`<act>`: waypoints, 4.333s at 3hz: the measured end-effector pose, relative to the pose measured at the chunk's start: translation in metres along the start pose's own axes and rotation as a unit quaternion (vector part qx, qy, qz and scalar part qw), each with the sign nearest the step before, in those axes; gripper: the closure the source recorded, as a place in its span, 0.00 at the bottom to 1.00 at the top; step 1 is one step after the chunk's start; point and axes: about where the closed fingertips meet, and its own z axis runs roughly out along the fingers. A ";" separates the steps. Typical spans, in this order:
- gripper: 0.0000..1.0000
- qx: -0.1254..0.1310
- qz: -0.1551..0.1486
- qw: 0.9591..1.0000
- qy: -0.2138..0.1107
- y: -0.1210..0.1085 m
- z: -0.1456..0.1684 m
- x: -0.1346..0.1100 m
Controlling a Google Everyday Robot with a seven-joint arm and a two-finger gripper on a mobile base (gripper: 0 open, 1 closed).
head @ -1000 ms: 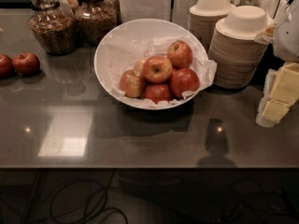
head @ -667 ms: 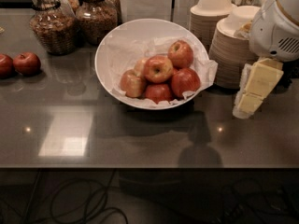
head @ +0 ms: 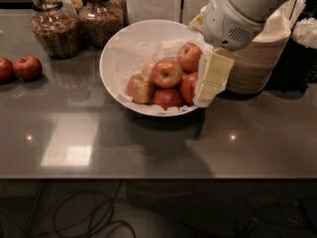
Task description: Pick apple from white bowl
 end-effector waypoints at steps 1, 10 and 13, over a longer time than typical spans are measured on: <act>0.00 -0.022 -0.043 0.997 -0.059 -0.013 0.023 -0.036; 0.89 -0.054 -0.055 0.992 -0.099 -0.054 0.098 -0.018; 1.00 -0.035 -0.087 0.989 -0.115 -0.057 0.044 -0.056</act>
Offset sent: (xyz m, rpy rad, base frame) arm 0.0391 0.0894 -0.0235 0.2172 0.0253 0.2987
